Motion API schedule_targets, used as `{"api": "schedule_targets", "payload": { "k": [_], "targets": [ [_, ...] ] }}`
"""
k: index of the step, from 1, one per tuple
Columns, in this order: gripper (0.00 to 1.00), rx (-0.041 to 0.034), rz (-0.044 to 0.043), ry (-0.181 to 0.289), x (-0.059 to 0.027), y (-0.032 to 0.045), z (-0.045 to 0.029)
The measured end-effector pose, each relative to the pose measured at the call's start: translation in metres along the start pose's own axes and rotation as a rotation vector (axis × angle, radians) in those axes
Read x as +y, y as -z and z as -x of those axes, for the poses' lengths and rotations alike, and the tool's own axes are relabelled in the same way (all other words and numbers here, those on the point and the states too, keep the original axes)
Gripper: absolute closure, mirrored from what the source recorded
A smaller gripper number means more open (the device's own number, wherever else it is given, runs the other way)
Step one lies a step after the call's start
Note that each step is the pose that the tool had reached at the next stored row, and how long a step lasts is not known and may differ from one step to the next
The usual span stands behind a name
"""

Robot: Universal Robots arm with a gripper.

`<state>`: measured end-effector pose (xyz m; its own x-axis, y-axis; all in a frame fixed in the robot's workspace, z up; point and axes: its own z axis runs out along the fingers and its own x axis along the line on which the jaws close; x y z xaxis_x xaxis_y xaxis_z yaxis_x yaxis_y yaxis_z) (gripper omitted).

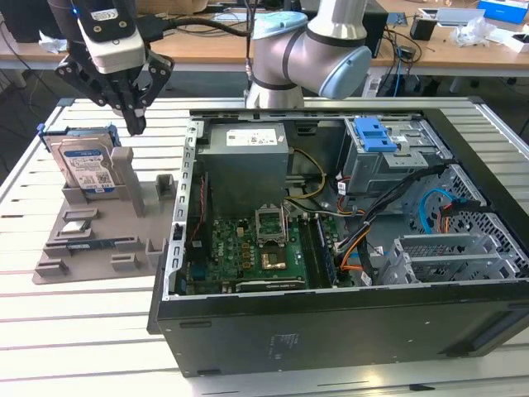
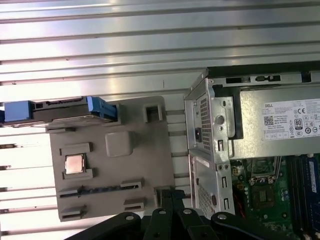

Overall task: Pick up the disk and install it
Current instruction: 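Reach for the disk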

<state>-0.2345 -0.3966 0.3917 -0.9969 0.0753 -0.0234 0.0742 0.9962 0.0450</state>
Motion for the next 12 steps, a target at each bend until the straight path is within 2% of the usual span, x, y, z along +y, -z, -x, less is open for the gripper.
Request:
{"api": "schedule_targets", "payload": {
  "k": [2, 3, 12],
  "targets": [
    [0.89, 0.0001, 0.0000, 0.000, 0.0014, -0.0002, -0.0070],
    [0.89, 0.0001, 0.0000, 0.000, 0.0025, -0.0003, -0.0136],
    [0.89, 0.0001, 0.0000, 0.000, 0.0036, -0.0007, -0.0440]
  ]
}}
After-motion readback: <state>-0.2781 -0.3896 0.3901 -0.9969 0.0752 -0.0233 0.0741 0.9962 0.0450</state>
